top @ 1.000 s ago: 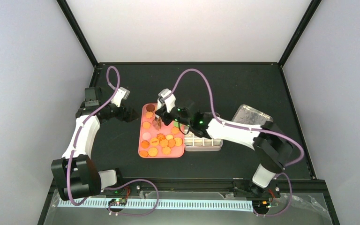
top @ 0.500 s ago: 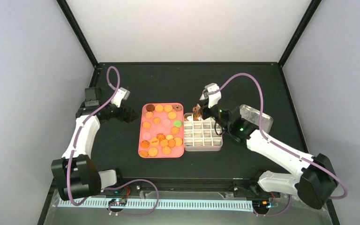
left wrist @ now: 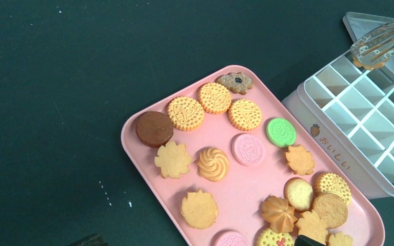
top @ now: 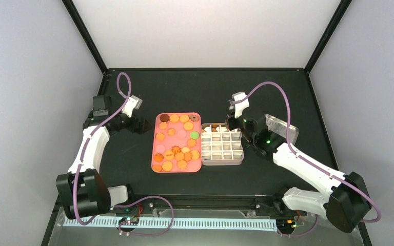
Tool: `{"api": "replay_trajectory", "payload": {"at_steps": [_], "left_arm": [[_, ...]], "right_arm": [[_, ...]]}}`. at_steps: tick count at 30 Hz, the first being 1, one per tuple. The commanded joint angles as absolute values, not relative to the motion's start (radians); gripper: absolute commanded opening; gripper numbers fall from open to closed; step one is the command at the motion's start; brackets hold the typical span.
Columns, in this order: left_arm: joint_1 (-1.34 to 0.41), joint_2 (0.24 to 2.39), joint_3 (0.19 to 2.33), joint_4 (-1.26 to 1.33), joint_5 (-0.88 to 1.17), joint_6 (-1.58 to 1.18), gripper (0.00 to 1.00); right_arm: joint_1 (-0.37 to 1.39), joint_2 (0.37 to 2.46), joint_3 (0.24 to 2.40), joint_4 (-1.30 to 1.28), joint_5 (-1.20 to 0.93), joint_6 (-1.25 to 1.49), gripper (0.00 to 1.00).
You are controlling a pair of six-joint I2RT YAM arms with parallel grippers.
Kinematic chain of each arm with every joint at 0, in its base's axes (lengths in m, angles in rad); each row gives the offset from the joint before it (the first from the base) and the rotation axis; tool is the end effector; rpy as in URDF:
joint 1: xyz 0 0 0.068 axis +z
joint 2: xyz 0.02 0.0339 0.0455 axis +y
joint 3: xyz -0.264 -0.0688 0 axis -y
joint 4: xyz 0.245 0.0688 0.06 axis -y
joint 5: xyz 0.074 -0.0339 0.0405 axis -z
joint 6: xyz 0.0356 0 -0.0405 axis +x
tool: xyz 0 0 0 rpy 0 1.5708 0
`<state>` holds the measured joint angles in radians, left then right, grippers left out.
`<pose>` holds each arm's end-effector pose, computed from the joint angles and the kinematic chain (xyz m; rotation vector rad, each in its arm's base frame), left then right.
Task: Pack the cookies
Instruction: Place the fake cookies in the empty pocket of the box.
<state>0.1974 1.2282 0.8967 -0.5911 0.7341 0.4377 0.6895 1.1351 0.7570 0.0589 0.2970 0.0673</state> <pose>0.2431 0.0243 0.2591 0.5583 2.1992 -0.5859 0.2080 0.1580 0.2843 -0.3803 1.8437 0.2395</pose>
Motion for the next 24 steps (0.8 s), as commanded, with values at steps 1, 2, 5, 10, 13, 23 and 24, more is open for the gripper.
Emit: {"api": "replay_trajectory", "payload": {"at_steps": [1,2,5,10,13,23,24], "left_arm": [[0.207,1.227,0.934,-0.593,0.765,0.458,0.98],[0.208,1.227,0.935,-0.593,0.765,0.458,0.98],[0.207,1.228,0.937,-0.593,0.768,0.457,0.98],[0.207,1.226,0.935,-0.593,0.767,0.458,0.98],[0.207,1.225,0.932,-0.593,0.766,0.46,0.98],[0.208,1.225,0.93,-0.593,0.764,0.462,0.98],[0.207,1.224,0.93,-0.594,0.763,0.462,0.98]], "right_arm": [[0.68,1.122,0.745,0.104,0.273,0.055,0.03],[0.681,1.122,0.739,0.111,0.261,0.057,0.04],[0.681,1.135,0.735,0.118,0.246,0.056,0.06],[0.681,1.151,0.743,0.115,0.235,0.046,0.12],[0.68,1.15,0.744,0.112,0.244,0.042,0.17],[0.681,1.132,0.772,0.104,0.229,0.021,0.27],[0.68,1.131,0.775,0.104,0.228,0.018,0.28]]}}
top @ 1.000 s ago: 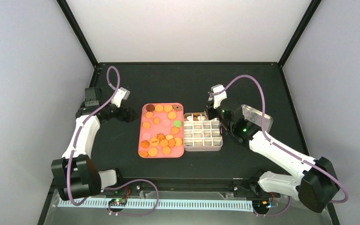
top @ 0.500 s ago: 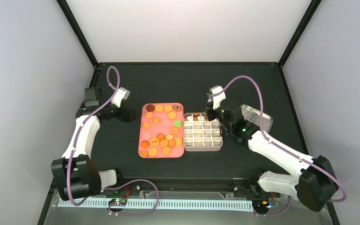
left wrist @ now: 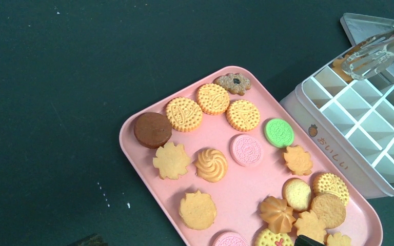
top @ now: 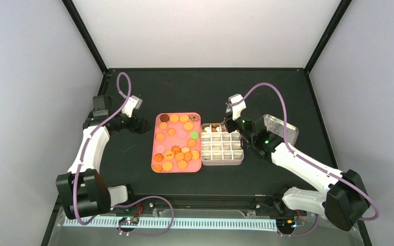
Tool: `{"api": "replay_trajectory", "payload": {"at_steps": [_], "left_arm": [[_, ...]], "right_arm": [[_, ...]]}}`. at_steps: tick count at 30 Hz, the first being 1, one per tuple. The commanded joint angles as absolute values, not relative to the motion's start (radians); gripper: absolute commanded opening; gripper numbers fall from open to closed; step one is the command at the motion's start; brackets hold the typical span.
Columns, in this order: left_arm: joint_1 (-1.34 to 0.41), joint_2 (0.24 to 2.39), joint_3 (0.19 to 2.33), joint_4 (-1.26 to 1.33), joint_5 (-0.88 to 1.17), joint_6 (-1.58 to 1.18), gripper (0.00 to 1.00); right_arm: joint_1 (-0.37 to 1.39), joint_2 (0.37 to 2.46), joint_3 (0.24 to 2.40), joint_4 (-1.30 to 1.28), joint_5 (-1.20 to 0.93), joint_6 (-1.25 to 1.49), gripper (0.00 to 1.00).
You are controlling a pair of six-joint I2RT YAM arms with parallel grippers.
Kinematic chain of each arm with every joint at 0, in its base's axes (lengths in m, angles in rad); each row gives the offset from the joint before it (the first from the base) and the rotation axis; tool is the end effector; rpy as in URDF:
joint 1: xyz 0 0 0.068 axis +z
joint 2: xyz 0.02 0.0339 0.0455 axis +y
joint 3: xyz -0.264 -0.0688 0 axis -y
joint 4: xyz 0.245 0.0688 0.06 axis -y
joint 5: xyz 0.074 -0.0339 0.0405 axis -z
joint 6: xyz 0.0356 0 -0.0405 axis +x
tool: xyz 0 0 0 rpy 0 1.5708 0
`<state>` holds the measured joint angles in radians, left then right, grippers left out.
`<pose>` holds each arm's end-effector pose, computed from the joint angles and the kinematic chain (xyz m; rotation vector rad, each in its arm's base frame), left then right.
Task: Pack the cookies
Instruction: Place the fake cookies in the empty pocket of the box.
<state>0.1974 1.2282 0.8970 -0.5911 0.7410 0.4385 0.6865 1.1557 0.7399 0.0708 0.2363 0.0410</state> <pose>0.2431 0.0241 0.2593 0.5613 2.1948 -0.5928 0.2096 0.1610 0.2743 -0.4541 1.8601 0.2657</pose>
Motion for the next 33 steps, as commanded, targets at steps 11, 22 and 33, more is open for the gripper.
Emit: {"api": "replay_trajectory", "payload": {"at_steps": [11,22,33], "left_arm": [[0.208,1.223,0.932,-0.601,0.758,0.468,0.98],[0.208,1.221,0.934,-0.606,0.758,0.467,0.98],[0.208,1.221,0.934,-0.607,0.753,0.471,0.98]], "right_arm": [[0.682,1.096,0.8,0.095,0.191,0.003,0.27],[0.681,1.083,0.79,0.078,0.232,-0.008,0.21],[0.681,1.145,0.749,0.106,0.229,0.01,0.19]]}}
